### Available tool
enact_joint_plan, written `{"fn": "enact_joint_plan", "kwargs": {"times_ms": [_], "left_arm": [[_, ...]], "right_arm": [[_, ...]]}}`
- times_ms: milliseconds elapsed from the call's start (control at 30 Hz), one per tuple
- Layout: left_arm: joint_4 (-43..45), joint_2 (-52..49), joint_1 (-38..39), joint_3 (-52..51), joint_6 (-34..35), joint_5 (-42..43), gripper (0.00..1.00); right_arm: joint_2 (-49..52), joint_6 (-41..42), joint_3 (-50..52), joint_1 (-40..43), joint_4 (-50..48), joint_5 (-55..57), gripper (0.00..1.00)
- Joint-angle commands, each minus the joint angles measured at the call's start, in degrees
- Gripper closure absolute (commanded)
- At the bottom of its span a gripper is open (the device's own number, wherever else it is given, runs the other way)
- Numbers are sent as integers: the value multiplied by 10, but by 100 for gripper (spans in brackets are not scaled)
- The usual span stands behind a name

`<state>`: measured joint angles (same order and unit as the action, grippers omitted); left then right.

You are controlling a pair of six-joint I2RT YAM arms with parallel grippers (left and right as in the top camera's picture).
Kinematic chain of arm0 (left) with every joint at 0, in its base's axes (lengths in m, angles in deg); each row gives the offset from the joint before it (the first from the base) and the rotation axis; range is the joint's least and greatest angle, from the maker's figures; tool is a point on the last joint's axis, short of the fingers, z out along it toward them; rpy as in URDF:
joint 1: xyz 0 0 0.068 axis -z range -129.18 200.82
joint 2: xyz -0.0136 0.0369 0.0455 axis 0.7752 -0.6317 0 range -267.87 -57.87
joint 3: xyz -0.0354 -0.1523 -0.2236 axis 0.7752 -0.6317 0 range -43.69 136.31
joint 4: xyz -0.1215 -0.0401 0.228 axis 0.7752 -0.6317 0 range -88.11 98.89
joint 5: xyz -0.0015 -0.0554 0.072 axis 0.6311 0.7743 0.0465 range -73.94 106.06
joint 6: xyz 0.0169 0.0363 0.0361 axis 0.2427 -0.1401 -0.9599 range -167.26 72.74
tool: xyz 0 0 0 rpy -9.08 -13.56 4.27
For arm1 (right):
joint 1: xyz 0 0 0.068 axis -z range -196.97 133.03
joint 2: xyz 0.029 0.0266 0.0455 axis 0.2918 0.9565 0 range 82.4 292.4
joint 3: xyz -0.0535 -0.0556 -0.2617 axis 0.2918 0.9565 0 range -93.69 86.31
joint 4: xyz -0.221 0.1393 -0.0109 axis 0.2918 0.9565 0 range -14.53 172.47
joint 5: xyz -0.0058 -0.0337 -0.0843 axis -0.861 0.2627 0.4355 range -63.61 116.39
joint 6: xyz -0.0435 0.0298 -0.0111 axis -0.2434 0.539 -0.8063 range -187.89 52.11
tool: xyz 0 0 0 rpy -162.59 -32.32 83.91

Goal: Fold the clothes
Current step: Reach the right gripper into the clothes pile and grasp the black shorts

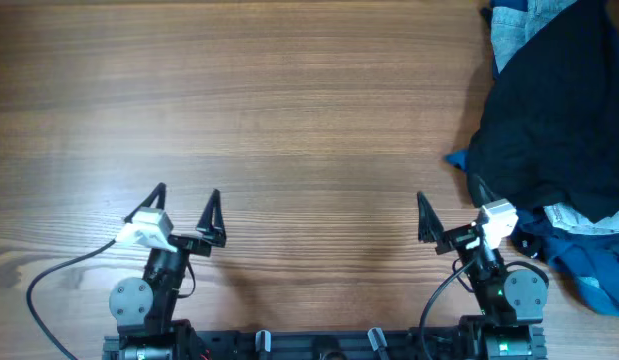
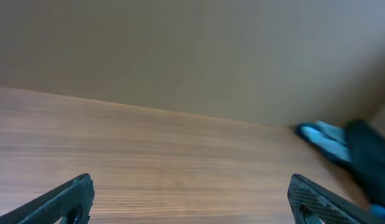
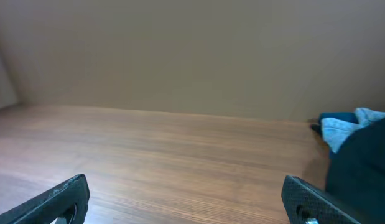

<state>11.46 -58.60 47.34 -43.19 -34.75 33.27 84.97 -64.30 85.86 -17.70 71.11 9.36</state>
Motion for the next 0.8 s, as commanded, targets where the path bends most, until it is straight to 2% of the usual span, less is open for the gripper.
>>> {"fn": "enact_joint_plan", "kwargs": {"times_ms": [0, 67, 100, 267, 300, 400, 500, 600, 667, 700, 733, 767], "left_arm": [[2, -13, 1, 23, 37, 76, 1], [2, -47, 1, 58, 49, 88, 0], [-3, -76, 1, 84, 49, 93, 0], [-129, -317, 1, 306, 46, 143, 0], [-180, -393, 1, 378, 42, 161, 0], [-307, -539, 9, 525, 37, 167, 0], [-446, -678, 48, 658, -58, 168, 0], [-492, -759, 85, 728, -78, 171, 0], [-476, -789, 104, 731, -78, 210, 0], [-475, -793, 107, 731, -78, 224, 0], [-473, -796, 113, 731, -78, 231, 0], [-472, -797, 117, 731, -78, 229, 0]], "right_arm": [[30, 10, -45, -4, 1, -61, 0], [86, 9, -89, -4, 4, -72, 0], [146, 7, -135, -4, 10, -83, 0], [398, -5, -348, -4, 85, -183, 0], [466, -4, -414, -4, 123, -196, 0], [594, -16, -565, -4, 248, -195, 0], [718, -52, -726, -4, 425, -155, 0], [807, -64, -860, -4, 555, -111, 0], [821, -71, -881, 0, 550, -112, 0], [821, -59, -881, 9, 551, -103, 0], [821, 40, -881, 33, 562, -31, 0], [822, 98, -881, 50, 571, 11, 0]]}}
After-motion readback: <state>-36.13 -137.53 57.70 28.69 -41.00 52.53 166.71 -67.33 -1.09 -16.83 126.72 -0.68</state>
